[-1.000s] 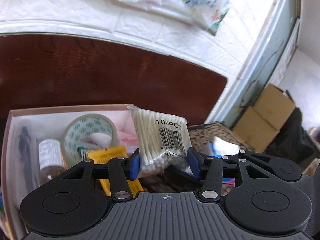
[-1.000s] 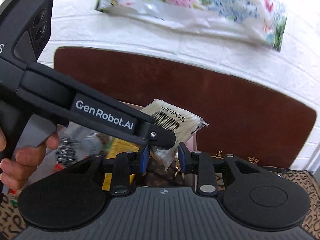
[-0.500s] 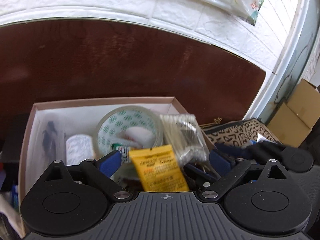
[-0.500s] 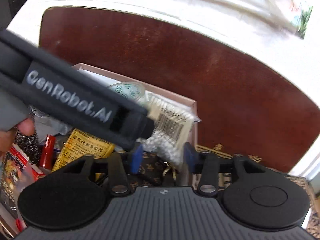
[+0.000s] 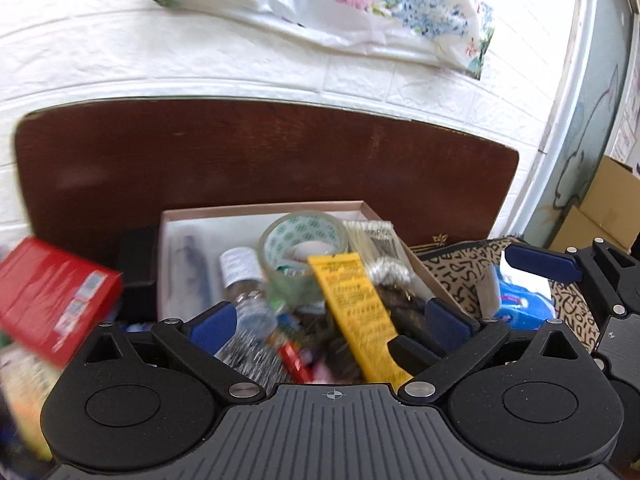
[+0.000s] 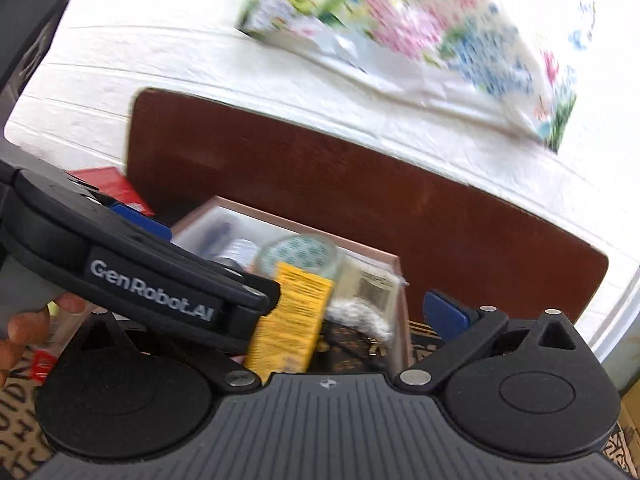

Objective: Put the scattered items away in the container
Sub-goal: 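Withdraw the left gripper from the box back toward the pile, then grasp the blue medicine box from the pile with the left gripper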

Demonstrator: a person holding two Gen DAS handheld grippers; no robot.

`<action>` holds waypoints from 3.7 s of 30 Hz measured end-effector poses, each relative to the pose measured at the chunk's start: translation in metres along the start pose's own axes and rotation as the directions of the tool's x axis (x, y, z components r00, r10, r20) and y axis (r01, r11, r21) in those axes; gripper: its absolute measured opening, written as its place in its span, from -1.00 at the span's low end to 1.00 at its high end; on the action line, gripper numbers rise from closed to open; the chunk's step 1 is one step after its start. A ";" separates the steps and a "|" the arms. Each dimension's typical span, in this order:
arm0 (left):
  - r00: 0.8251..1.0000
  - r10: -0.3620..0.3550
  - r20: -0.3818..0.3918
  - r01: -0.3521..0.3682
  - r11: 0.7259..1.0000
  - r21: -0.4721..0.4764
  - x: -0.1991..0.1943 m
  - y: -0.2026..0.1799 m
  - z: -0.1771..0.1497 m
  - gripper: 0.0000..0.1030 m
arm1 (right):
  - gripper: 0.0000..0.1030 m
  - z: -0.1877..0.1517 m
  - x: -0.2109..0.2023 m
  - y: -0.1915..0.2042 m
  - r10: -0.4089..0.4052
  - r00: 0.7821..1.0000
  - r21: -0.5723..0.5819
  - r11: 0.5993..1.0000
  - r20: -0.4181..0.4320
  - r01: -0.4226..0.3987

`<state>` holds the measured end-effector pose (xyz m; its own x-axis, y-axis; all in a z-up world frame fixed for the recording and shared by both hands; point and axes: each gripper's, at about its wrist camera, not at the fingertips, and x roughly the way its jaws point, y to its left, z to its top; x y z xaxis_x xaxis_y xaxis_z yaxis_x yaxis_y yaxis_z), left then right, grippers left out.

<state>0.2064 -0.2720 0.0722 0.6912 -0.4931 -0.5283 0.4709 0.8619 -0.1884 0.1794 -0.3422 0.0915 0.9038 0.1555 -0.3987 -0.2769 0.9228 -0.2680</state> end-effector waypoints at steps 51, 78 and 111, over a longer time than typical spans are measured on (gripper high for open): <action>0.995 0.101 -0.012 -0.101 0.968 -0.230 -0.150 0.181 -0.182 0.81 | 0.84 -0.079 -0.048 0.225 0.291 0.954 0.159 0.947 -0.071 -0.277; 0.980 0.197 -0.030 -0.196 0.929 -0.315 -0.066 0.243 -0.139 0.05 | -0.09 -0.064 0.060 0.247 0.324 0.935 0.065 0.946 -0.142 -0.318; 0.986 0.103 -0.133 -0.134 0.959 -0.252 -0.209 0.193 -0.249 0.60 | 0.02 -0.123 -0.107 0.238 0.430 0.869 0.088 0.902 -0.245 -0.422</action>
<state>0.0159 0.0275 -0.0601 0.6568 -0.3819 -0.6502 0.2210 0.9219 -0.3182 -0.0236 -0.1827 -0.0377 0.5863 0.4454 -0.6767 -0.6022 0.7983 0.0036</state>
